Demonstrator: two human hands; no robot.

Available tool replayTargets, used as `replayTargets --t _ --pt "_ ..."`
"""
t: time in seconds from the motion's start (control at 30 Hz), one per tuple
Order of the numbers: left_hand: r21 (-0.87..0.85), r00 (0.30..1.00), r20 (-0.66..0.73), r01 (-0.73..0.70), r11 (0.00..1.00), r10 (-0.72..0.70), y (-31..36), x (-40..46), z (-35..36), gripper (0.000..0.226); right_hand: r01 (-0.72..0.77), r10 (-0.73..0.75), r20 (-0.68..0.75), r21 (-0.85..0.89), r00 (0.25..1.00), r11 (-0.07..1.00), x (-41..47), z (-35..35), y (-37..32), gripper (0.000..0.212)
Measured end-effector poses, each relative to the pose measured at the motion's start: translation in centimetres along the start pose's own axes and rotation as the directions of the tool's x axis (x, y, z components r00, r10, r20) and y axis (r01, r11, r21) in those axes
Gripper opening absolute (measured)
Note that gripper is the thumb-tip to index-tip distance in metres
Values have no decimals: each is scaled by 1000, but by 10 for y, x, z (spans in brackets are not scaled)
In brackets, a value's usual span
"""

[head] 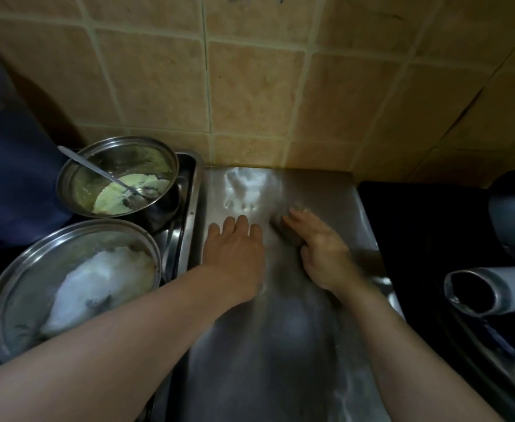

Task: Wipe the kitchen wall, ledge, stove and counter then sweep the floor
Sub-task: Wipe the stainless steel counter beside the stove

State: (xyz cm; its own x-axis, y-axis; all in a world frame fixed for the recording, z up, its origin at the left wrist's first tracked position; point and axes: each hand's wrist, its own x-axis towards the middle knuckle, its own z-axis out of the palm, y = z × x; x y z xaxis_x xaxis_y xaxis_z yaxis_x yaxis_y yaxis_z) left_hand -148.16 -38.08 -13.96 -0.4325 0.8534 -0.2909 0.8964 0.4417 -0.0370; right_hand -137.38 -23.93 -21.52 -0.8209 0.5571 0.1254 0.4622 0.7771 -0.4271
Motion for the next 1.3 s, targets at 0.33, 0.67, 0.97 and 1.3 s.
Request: replayTargets --t 0.33,0.67,0.97,1.3 --pt "-77 996 -4 -87 993 87 19 16 6 70 -188 181 -117 -46 976 981 -23 -5 -2 73" --pt "-101 986 -12 -169 981 168 26 23 7 80 -356 326 -186 -158 927 921 5 -21 24 61" --pt "-78 974 50 -216 973 220 28 13 10 79 -455 432 -164 -152 887 877 6 -28 41 60" --pt "-46 961 81 -262 964 265 40 -30 17 74 -349 304 -240 -179 922 920 -83 -7 7 61"
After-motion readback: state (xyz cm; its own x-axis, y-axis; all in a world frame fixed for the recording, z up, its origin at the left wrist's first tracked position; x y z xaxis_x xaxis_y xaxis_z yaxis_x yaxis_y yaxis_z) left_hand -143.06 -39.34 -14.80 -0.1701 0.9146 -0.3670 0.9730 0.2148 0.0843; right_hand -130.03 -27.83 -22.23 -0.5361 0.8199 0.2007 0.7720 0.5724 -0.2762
